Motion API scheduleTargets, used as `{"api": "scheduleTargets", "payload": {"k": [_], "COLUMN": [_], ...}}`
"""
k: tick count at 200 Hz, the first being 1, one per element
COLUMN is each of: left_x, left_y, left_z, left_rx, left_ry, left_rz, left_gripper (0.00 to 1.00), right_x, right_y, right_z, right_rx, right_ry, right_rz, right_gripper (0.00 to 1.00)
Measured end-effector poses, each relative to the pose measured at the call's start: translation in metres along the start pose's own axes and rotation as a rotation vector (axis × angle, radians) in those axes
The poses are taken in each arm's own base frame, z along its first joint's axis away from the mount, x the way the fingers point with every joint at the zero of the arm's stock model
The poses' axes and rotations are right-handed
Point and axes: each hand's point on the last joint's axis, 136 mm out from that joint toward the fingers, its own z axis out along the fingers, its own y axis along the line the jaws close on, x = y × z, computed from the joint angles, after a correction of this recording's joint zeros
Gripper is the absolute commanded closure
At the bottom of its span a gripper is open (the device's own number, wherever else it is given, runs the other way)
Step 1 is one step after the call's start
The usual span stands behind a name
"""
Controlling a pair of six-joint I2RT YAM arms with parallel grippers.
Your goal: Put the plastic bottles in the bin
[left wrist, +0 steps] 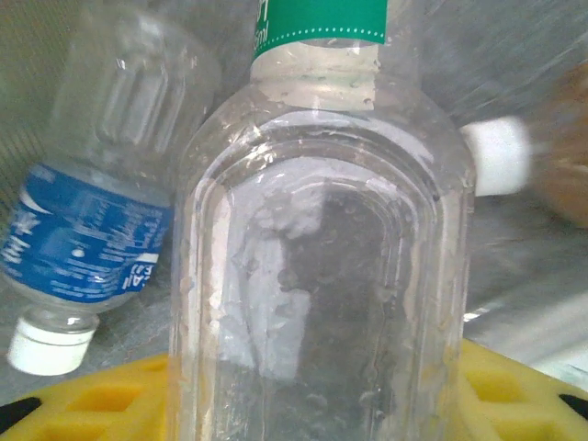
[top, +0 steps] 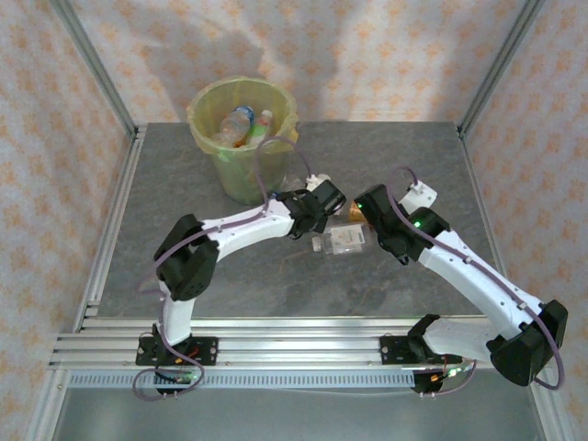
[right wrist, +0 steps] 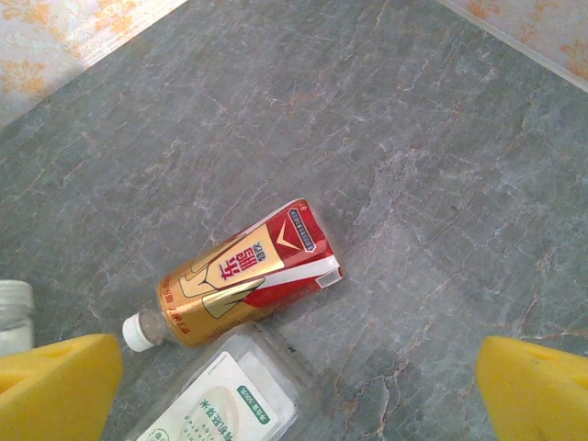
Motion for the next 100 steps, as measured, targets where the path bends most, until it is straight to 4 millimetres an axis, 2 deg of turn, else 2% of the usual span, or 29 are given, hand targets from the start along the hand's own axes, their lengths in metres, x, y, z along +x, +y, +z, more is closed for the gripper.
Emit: {"api": "scheduleTargets", "payload": {"k": [49, 100], "left_x": [-0.052, -0.092], "left_y": [-0.001, 0.01], "left_z": [-0.079, -0.136], "left_rx": [0.136, 0.18], "left_ry": [-0.16, -0.303], "left_rz": [-0.025, -0.016], "left_gripper": [0.62, 0.61], "right_x": [0.001, 0.001], "right_y": [0.0, 0.003], "right_z": [0.001, 0.001], "right_rx": [-0.002, -0.027], "right_ry": [0.0, -0.002], "right_rz": [0.0, 0.018], "right_gripper": [0.01, 0.01]}}
